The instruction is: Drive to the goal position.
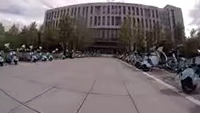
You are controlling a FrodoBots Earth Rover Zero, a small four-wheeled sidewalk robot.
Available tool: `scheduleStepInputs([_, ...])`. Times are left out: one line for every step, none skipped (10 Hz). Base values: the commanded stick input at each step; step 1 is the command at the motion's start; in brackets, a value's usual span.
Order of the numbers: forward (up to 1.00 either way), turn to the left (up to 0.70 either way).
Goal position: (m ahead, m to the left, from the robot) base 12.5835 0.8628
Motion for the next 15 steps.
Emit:
scheduleStepInputs([0.70, 0.01])
scheduleStepInputs([0.70, 0.01])
scheduleStepInputs([0.70, 0.01])
scheduleStepInputs([0.70, 0.01])
scheduleStepInputs([0.70, 0.01])
scheduleStepInputs([0.70, 0.01])
scheduleStepInputs([0.70, 0.01])
scheduleStepInputs([0.70, 0.01])
scheduleStepInputs([0.70, 0.01])
scheduleStepInputs([0.70, 0.01])
scheduleStepInputs([0.70, 0.01])
scheduleStepInputs([0.70, 0.01])
scheduleStepInputs([0.70, 0.01])
scheduleStepInputs([0.70, 0.01])
scheduleStepInputs([0.70, 0.01])
